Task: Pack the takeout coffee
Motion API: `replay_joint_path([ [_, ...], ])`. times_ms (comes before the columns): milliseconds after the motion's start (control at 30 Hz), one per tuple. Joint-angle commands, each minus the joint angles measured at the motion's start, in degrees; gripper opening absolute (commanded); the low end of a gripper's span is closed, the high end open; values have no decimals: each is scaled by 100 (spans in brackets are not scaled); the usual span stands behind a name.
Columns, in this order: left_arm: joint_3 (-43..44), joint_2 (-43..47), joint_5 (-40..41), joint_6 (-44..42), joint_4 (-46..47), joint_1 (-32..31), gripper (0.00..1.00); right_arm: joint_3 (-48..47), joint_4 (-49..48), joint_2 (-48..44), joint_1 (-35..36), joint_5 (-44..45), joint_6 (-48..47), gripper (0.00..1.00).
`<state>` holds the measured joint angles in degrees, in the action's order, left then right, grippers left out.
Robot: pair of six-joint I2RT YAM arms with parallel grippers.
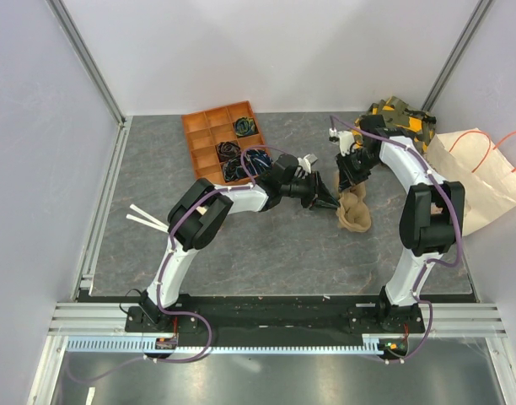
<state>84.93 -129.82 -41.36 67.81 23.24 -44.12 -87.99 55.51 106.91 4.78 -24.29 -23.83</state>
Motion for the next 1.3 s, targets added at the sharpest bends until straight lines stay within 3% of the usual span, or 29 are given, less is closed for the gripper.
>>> replay_joint_path([
  [0,24,-26,-56,4,101,-18,29,-421,250,-66,-108,-505,72,0],
  [200,164,-131,5,-22,31,-18,29,-614,610,154,-319,-1085,98,0],
  [433,604,-263,85,-101,-284,-18,28,-456,646,172,-328,-1043,2,0],
  [733,367,9,304,-610,-1207,131,10,-500,549,-21,-328,-647,-25,0],
  [833,647,1,445,-918,-1611,219,2,-526,356,-135,-337,-568,72,0],
  [1267,1992,-597,621,-1717,-2210,667,2,-1151,303,-285,-390,-76,204,0],
])
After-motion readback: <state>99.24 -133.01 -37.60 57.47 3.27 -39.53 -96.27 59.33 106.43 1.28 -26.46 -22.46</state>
